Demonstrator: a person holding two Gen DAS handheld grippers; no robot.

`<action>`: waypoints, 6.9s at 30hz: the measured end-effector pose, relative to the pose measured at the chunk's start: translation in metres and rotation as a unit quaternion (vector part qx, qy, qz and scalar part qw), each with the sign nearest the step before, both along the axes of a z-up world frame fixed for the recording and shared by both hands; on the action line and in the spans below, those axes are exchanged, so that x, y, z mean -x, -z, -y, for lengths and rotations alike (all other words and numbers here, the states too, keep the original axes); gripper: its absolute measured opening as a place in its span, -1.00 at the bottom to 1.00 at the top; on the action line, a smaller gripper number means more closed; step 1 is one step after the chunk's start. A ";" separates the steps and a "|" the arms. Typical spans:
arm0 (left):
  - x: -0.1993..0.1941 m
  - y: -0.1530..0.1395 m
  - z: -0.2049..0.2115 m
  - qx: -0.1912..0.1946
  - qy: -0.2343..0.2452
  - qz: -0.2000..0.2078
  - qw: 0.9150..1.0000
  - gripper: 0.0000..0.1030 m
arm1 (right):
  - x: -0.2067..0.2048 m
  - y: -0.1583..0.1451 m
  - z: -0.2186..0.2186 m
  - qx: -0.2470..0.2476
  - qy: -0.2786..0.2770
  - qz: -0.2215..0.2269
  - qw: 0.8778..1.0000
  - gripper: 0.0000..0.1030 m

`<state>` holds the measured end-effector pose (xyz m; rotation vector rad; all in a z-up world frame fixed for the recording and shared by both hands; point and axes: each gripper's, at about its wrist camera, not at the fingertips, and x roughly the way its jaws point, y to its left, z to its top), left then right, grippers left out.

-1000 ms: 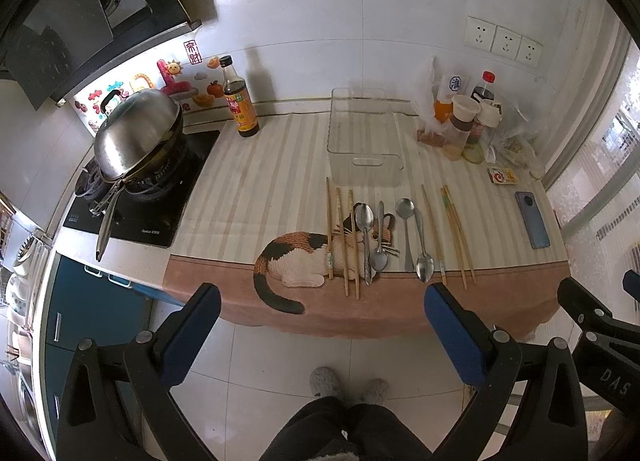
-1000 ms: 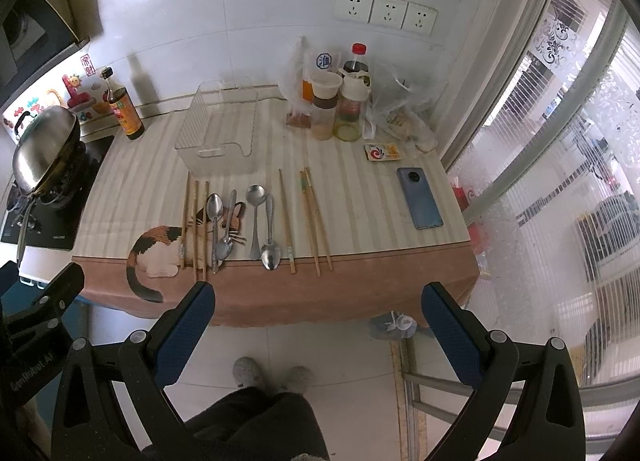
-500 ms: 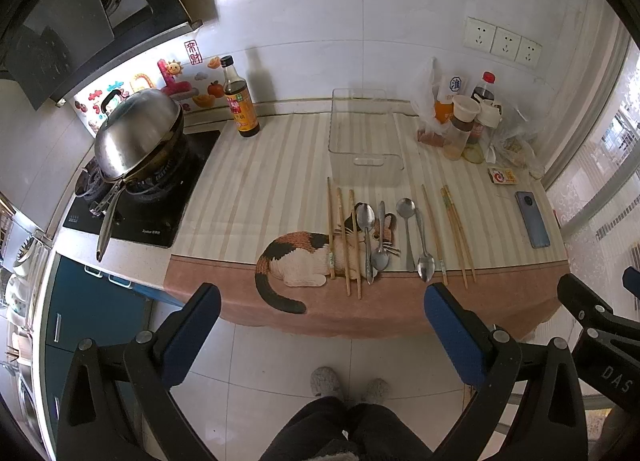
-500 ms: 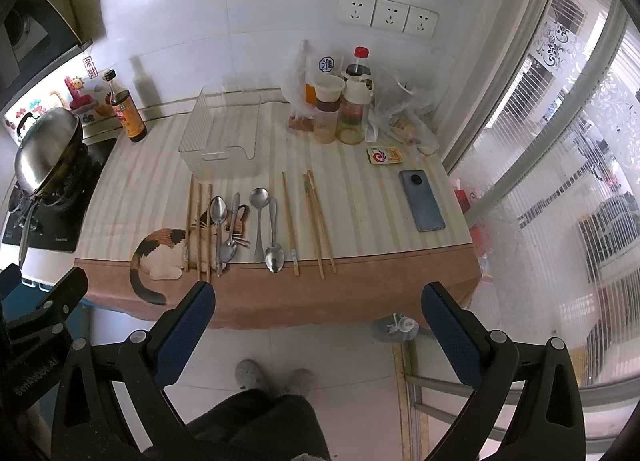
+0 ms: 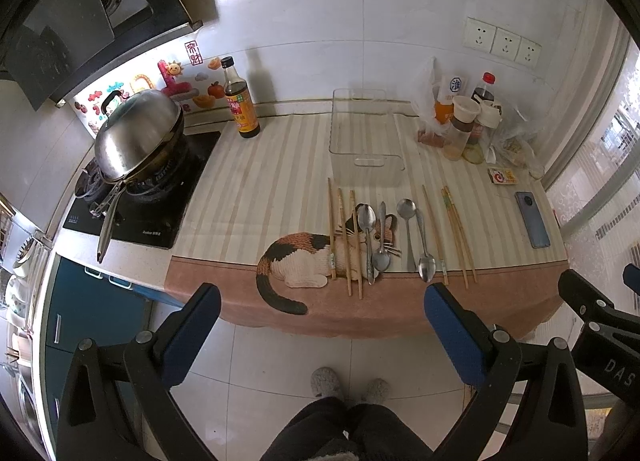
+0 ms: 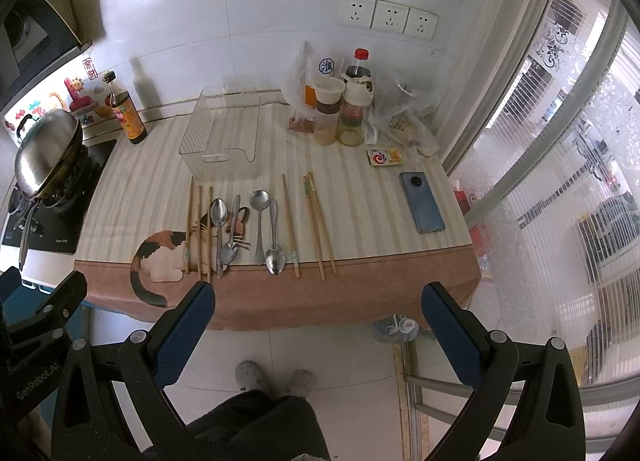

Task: Organize utensils

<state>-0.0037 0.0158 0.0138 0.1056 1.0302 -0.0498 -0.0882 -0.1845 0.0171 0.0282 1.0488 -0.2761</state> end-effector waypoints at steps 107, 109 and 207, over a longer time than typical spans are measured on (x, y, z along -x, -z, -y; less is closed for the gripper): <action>-0.220 0.317 -0.005 0.010 -0.061 -0.254 0.965 -0.90 | -0.243 0.324 0.118 -0.085 0.053 -0.244 0.965 -0.83; -0.214 0.316 -0.001 -0.003 -0.063 -0.245 0.968 -0.91 | -0.242 0.324 0.120 -0.083 0.054 -0.241 0.966 -0.86; -0.202 0.302 0.041 0.003 -0.008 -0.246 0.969 -0.91 | -0.238 0.317 0.101 -0.079 0.046 -0.194 0.977 -0.84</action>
